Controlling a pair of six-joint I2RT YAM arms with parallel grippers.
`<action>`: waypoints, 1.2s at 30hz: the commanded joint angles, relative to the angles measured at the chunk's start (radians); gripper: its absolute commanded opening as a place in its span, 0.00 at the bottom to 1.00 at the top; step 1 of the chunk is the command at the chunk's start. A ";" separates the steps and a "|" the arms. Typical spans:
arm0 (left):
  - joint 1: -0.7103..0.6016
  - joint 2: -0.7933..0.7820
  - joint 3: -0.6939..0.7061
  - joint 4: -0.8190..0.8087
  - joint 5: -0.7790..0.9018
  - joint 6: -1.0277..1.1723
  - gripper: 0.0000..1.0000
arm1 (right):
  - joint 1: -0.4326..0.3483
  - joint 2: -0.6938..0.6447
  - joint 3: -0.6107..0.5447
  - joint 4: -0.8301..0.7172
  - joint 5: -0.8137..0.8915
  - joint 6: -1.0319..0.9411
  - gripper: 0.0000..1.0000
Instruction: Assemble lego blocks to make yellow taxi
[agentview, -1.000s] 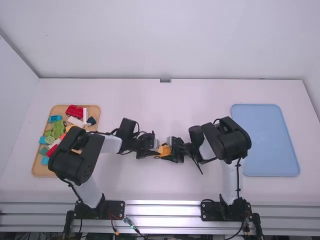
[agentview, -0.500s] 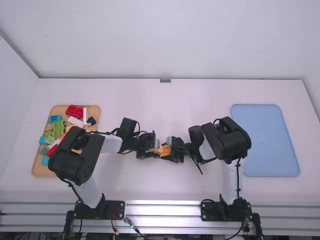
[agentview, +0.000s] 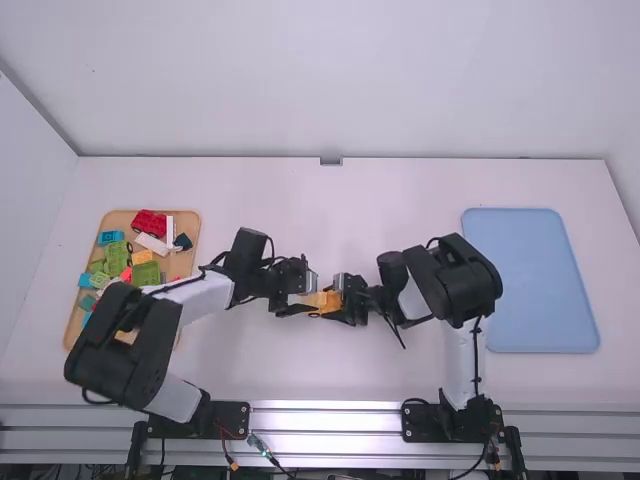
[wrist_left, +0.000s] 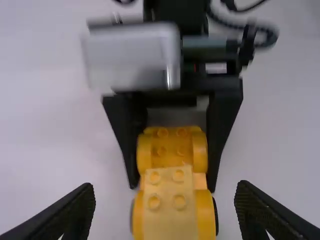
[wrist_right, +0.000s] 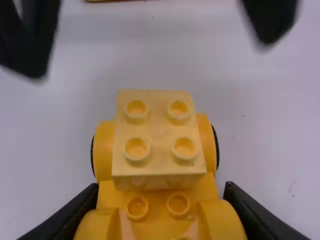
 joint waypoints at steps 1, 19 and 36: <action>0.001 -0.079 0.015 -0.008 0.034 -0.057 0.78 | 0.000 0.019 -0.015 -0.011 0.019 0.005 0.50; 0.000 0.098 0.014 0.045 0.091 -0.092 0.02 | 0.002 0.019 -0.014 -0.011 0.019 0.008 0.50; 0.000 0.104 0.014 -0.061 -0.028 -0.092 0.02 | 0.001 0.019 -0.014 -0.011 0.018 0.008 0.50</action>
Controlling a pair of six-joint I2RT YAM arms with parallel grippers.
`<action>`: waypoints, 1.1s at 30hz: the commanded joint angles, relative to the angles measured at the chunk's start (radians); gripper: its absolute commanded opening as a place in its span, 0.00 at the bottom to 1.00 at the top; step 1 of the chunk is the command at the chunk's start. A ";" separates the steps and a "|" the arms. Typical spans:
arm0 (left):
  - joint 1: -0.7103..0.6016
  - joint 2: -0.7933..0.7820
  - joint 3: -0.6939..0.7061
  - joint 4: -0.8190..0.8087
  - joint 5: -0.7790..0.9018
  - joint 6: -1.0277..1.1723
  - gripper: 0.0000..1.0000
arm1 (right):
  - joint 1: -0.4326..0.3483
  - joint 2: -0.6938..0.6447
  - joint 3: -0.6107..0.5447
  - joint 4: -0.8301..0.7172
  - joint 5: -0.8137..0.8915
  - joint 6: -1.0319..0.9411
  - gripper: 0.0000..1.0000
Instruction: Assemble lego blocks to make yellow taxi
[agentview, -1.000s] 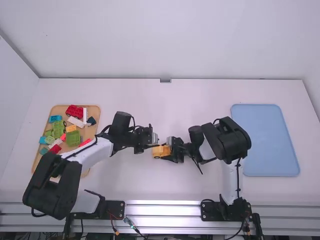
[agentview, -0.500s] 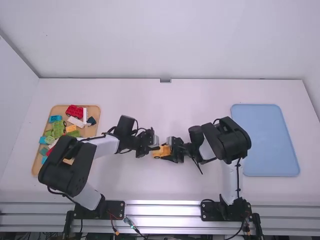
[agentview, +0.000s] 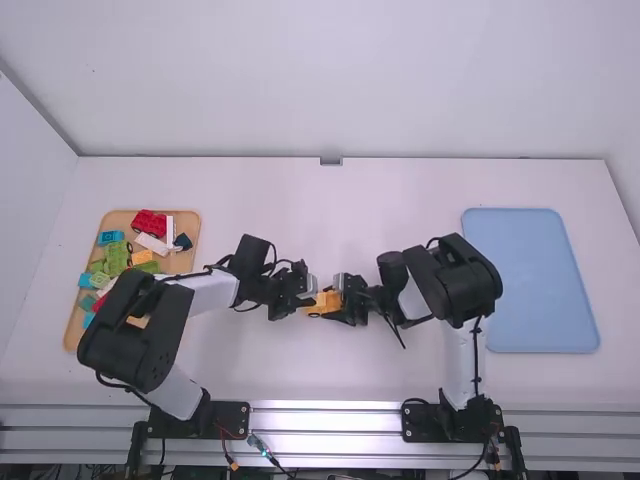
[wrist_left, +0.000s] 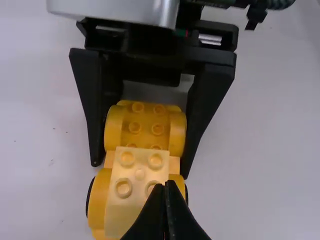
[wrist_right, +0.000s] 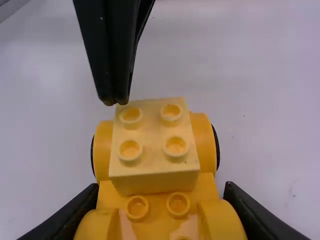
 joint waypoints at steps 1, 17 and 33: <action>0.000 0.004 0.014 -0.011 -0.021 0.000 0.02 | 0.001 0.019 -0.014 -0.010 0.019 0.005 0.50; -0.027 -0.003 0.053 0.024 0.081 0.000 0.02 | 0.001 0.019 -0.014 -0.010 0.019 0.013 0.49; -0.033 0.042 0.036 -0.026 -0.054 0.000 0.02 | 0.001 0.019 -0.014 -0.010 0.019 0.013 0.49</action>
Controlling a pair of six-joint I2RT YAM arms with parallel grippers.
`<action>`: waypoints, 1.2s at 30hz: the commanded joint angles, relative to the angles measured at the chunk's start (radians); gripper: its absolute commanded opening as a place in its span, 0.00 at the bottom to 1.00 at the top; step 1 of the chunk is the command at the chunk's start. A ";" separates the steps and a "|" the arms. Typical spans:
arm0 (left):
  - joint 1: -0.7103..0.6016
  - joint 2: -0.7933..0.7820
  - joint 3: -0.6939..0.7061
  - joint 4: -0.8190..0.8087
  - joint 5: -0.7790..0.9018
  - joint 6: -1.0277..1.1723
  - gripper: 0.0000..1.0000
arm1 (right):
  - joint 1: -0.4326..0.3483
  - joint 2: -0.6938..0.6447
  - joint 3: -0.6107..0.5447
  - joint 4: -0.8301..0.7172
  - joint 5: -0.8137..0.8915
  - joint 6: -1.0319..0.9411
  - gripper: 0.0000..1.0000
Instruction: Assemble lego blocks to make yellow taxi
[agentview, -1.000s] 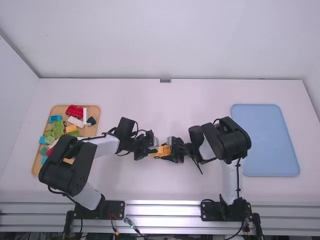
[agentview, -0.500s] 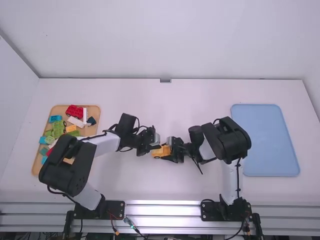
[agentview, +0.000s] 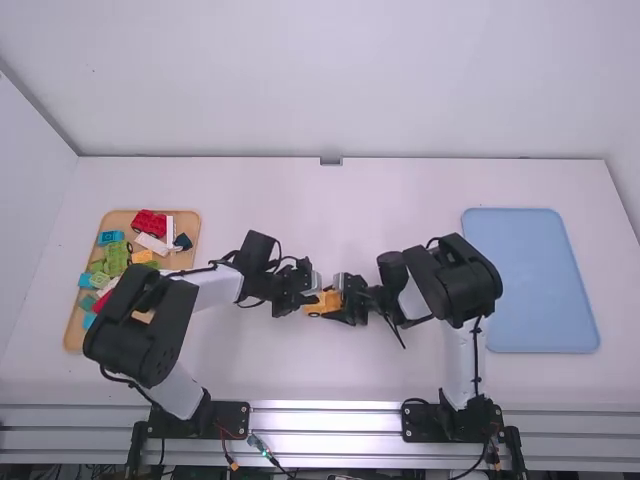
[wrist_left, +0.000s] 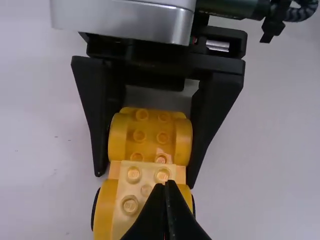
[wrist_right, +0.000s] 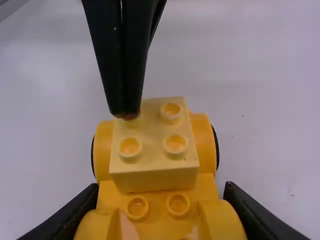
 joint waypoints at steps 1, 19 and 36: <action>-0.009 0.013 -0.012 -0.002 -0.053 0.000 0.02 | 0.001 0.019 -0.014 -0.012 0.016 0.010 0.49; -0.009 0.093 -0.012 0.016 -0.155 -0.007 0.02 | 0.002 0.019 -0.014 -0.013 0.016 0.009 0.49; -0.009 0.152 0.123 -0.217 -0.242 0.062 0.02 | 0.001 0.019 -0.014 -0.013 0.016 0.008 0.49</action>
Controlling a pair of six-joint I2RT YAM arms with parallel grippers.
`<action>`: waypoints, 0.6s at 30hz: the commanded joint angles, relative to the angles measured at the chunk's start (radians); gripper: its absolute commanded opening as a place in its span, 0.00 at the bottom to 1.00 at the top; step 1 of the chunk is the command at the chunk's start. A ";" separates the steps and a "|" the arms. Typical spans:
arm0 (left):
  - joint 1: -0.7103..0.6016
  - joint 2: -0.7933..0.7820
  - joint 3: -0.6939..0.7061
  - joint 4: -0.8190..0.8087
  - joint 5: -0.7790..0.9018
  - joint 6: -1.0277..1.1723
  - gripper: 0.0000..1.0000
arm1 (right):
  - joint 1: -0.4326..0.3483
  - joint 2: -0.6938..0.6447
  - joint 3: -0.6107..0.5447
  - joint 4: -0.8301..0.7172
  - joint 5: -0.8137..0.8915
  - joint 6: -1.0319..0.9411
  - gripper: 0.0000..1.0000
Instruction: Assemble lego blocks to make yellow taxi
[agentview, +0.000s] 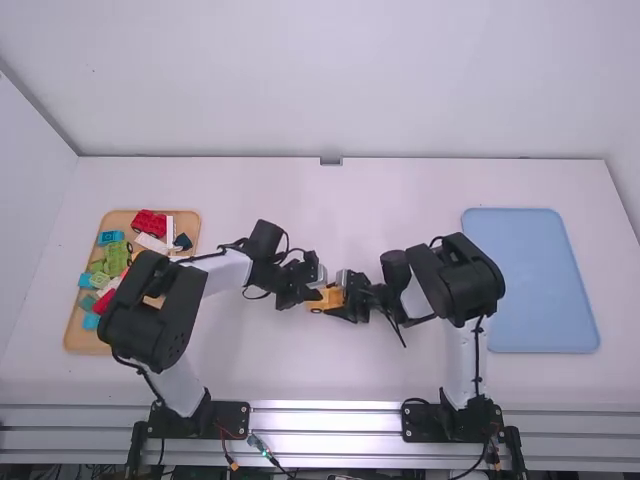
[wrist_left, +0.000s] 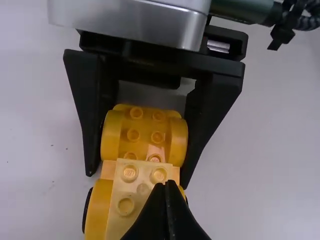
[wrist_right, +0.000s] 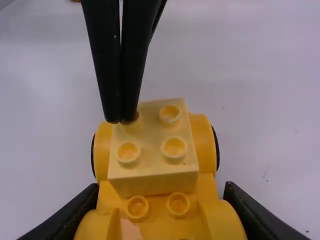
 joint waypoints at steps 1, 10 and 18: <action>-0.002 0.060 -0.024 -0.031 -0.241 0.008 0.02 | 0.019 0.020 -0.014 -0.018 0.004 0.000 0.49; -0.002 -0.048 -0.029 -0.029 -0.284 -0.030 0.02 | 0.019 0.020 -0.013 -0.017 0.004 0.000 0.49; -0.002 -0.057 -0.044 0.009 -0.196 -0.030 0.02 | 0.019 0.020 -0.014 -0.014 0.004 0.000 0.49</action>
